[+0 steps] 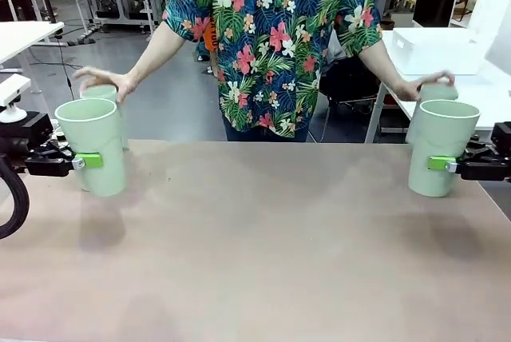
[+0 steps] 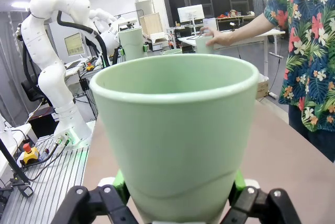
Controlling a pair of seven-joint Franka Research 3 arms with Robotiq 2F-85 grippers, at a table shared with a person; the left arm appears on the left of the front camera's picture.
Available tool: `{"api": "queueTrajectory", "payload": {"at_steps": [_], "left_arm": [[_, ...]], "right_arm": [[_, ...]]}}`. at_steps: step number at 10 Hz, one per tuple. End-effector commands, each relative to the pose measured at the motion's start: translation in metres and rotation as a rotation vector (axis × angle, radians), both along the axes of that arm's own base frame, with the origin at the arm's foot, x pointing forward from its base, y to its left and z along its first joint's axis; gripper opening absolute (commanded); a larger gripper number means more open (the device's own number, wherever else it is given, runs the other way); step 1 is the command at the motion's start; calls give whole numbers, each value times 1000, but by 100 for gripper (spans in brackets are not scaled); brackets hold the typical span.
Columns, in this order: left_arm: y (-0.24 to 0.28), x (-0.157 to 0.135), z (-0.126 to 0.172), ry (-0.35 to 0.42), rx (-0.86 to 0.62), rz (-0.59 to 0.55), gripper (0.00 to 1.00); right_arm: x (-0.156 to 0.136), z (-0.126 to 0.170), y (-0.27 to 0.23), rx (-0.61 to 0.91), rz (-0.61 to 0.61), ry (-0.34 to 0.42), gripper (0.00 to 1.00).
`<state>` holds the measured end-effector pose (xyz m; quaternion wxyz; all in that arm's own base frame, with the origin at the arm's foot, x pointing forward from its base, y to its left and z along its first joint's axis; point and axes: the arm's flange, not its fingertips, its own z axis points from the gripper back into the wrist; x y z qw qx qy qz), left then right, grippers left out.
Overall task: Stack the cups and store them in the basket.
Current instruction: Place the stack of Reusable plastic cups into the Pantry Basket.
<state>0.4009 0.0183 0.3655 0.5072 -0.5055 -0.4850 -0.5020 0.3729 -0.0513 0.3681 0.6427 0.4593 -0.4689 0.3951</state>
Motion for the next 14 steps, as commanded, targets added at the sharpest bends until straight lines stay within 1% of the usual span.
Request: {"api": "queueTrajectory", "payload": {"at_steps": [1,14], "left_arm": [[1,0,3,-7,-2,6,86],[1,0,3,-7,-2,6,86]], "right_arm": [[0,2,1,4,1,-4,85],[0,2,1,4,1,-4,85]]}}
